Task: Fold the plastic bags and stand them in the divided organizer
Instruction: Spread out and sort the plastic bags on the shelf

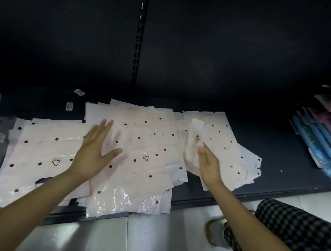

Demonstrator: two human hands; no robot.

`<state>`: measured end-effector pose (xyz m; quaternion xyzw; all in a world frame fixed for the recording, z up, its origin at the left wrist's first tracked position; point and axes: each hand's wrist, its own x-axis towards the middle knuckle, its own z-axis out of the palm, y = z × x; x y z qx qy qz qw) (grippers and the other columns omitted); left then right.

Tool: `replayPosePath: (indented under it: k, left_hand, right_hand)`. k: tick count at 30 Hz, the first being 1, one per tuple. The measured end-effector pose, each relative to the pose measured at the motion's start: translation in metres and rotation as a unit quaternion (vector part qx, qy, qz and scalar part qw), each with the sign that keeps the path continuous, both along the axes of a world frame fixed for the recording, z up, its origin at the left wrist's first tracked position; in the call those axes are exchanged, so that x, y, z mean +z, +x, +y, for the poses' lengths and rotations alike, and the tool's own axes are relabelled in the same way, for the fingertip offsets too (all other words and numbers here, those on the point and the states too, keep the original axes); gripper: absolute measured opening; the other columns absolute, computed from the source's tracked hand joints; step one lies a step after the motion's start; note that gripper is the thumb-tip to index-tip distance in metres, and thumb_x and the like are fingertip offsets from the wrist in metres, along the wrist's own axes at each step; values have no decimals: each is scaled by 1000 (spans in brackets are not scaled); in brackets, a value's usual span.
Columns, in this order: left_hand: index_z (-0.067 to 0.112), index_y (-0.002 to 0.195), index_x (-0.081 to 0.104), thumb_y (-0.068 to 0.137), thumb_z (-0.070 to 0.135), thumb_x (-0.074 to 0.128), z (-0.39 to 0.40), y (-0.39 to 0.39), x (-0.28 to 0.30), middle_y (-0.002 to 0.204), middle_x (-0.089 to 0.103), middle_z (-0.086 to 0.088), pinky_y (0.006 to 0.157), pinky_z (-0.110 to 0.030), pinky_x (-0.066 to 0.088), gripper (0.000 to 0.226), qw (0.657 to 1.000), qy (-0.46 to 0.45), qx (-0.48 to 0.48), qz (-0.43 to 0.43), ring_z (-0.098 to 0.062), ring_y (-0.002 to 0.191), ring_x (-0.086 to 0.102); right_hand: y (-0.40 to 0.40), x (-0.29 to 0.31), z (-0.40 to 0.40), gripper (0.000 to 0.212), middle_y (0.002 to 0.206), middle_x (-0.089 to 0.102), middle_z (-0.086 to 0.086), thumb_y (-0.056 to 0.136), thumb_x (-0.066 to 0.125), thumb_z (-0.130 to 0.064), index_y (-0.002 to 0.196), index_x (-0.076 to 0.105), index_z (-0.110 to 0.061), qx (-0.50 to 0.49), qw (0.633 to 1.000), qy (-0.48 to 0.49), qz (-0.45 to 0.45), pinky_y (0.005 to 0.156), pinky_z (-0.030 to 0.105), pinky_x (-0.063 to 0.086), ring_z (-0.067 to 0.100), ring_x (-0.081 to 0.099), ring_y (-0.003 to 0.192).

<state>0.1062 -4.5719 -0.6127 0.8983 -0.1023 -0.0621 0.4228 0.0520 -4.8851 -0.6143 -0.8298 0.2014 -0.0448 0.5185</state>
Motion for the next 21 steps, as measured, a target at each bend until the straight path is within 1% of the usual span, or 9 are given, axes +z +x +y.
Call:
replayPosePath:
  k: [2,4,6,8,10,13,16,19,21]
  left_hand:
    - [30,144,33,78,63,57,-10,3,17,149,31,12,113,-33,24,77,978,-140,22,151,-12,136,31]
    - [27,139,41,70,76,49,-14,7,33,140,47,-1,106,-37,38,85,905,-286,62,308,-20,124,49]
    - [23,132,50,66,78,42,-4,12,45,126,59,-8,92,-39,47,86,847,-341,77,399,-27,112,60]
    - [23,119,61,72,70,50,12,11,51,111,69,-7,81,-40,51,67,855,-309,35,414,-28,102,66]
    - [23,121,60,76,42,71,23,7,45,108,70,-7,82,-40,52,50,899,-225,38,373,-28,103,66]
    - [20,140,39,79,1,72,37,2,23,122,60,-19,95,-47,46,73,933,-127,163,293,-35,111,57]
    - [25,148,24,83,-3,65,61,-1,9,125,57,-24,88,-49,47,82,951,-33,233,200,-42,103,58]
    - [26,149,18,84,-5,56,95,-7,-8,119,56,-31,69,-45,44,82,953,57,258,149,-41,81,57]
    - [24,149,17,85,-6,53,112,-10,-18,127,48,-33,74,-52,46,80,952,108,262,116,-49,93,55]
  right_hand:
    - [5,14,31,36,136,49,3,100,40,-12,134,47,-5,88,995,31,-19,95,6,38,13,46,125]
    - [9,20,61,31,141,41,-3,98,43,-5,127,54,-2,208,978,25,-20,108,16,30,15,37,135]
    - [9,14,86,29,145,33,-10,99,45,-14,122,60,-6,374,916,-136,-51,117,28,18,13,27,140]
    - [9,6,101,36,150,29,-13,99,42,-30,133,51,-26,474,839,-251,-88,119,30,13,10,23,142]
    - [7,-1,107,40,153,28,-13,98,42,-38,138,40,-41,502,822,-255,-85,118,28,14,7,19,143]
    - [7,-11,94,41,151,31,-10,92,57,-34,133,51,-33,428,871,-223,-92,117,31,19,9,19,142]
    - [12,-20,50,50,150,26,-10,90,61,-24,138,46,-21,217,944,-247,-39,118,38,20,17,20,143]
    - [10,-27,-10,66,157,16,0,92,56,-36,148,26,-21,107,929,-329,129,118,35,15,23,10,146]
    - [1,-33,-38,67,157,18,2,91,57,-42,148,28,-23,87,916,-338,196,116,35,19,25,13,145]
